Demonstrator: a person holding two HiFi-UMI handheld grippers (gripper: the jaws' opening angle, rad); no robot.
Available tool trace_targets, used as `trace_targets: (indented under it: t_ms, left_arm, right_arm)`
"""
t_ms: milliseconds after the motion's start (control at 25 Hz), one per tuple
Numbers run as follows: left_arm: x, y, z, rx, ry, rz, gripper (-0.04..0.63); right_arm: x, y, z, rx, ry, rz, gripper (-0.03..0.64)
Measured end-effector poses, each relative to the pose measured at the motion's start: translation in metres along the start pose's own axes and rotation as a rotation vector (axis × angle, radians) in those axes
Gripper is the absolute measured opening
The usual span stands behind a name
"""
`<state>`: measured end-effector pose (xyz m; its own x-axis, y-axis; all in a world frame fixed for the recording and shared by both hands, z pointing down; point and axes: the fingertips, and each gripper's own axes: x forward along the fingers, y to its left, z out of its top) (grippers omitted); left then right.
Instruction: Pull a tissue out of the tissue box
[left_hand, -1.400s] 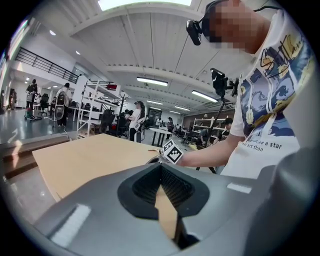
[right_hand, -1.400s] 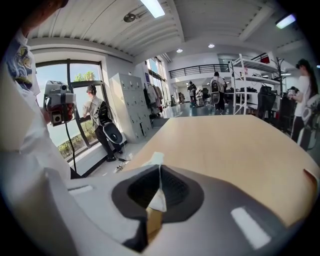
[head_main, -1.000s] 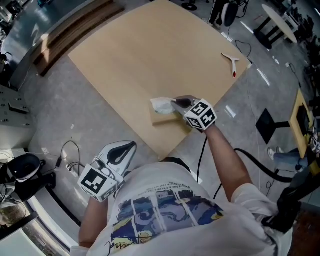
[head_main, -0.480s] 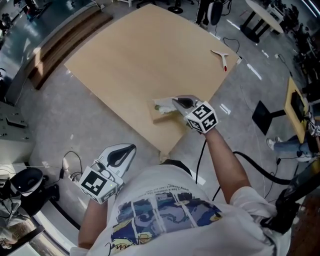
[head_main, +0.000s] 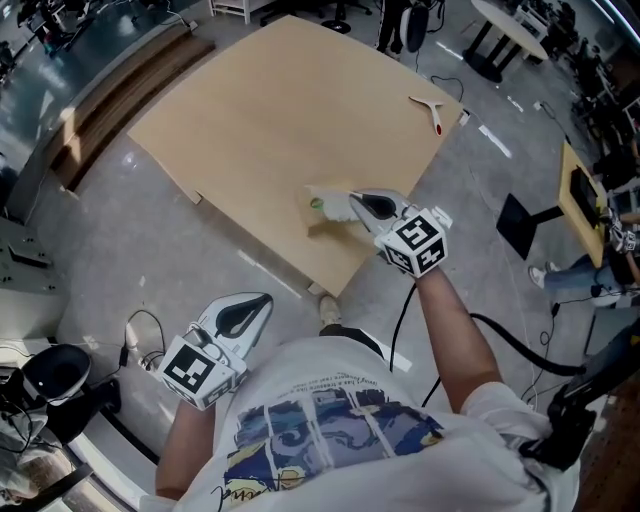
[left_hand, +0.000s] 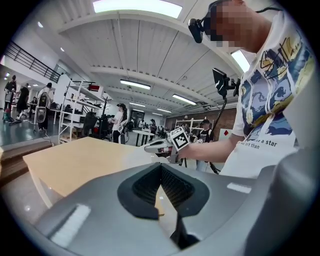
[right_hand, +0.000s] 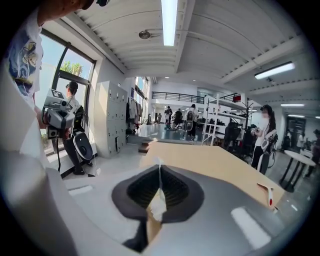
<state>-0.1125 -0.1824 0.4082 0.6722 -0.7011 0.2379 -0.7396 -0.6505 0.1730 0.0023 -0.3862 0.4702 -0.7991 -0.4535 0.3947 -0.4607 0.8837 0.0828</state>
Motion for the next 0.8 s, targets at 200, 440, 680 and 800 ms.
trace_targets:
  t_ms: [200, 440, 680, 800]
  left_arm:
    - [-0.018, -0.015, -0.007, -0.002, 0.002, -0.024, 0.006]
    - [-0.035, -0.032, -0.018, 0.002, 0.001, -0.051, 0.006]
    - [-0.05, -0.043, -0.032, -0.005, -0.007, -0.084, 0.006]
    - [-0.055, -0.048, -0.036, -0.007, -0.013, -0.093, 0.006]
  right_arm:
    - [-0.027, 0.03, 0.019, -0.008, -0.033, -0.027, 0.003]
    - [-0.062, 0.067, 0.045, -0.035, -0.08, -0.05, 0.003]
    - [-0.09, 0.107, 0.07, -0.064, -0.117, -0.06, 0.003]
    - [-0.104, 0.127, 0.079, -0.079, -0.139, -0.066, 0.003]
